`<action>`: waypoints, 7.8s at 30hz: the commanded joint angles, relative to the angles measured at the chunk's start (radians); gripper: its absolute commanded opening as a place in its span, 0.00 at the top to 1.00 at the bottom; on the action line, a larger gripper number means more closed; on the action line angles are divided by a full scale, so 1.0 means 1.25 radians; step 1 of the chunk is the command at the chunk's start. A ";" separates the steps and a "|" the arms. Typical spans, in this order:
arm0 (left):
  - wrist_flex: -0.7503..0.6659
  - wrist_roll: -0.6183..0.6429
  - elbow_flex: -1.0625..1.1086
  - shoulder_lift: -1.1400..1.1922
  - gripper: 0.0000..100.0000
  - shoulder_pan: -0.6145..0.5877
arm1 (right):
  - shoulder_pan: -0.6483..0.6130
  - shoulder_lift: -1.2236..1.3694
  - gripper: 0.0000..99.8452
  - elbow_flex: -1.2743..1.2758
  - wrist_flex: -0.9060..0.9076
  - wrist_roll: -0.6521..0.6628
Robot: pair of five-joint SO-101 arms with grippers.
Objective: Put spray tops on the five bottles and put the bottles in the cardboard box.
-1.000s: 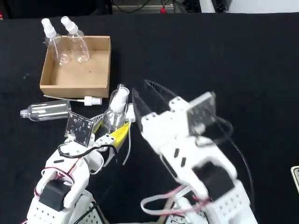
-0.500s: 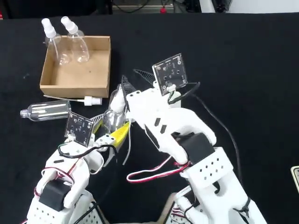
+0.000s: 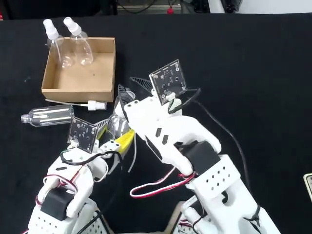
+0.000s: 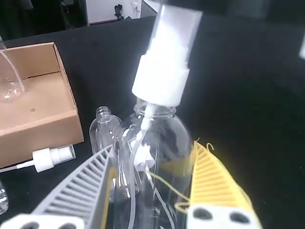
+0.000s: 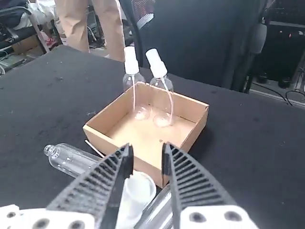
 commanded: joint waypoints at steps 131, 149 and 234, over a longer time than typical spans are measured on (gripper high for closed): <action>-1.318 0.004 -0.211 1.074 0.87 -0.488 | 0.228 -0.068 0.90 0.382 -0.122 0.006; -1.593 0.004 -0.339 1.437 0.87 -0.481 | 0.228 -0.064 0.90 0.384 -0.120 0.000; -1.754 0.006 -0.690 1.977 0.87 -0.481 | 0.227 -0.067 0.90 0.384 -0.120 0.005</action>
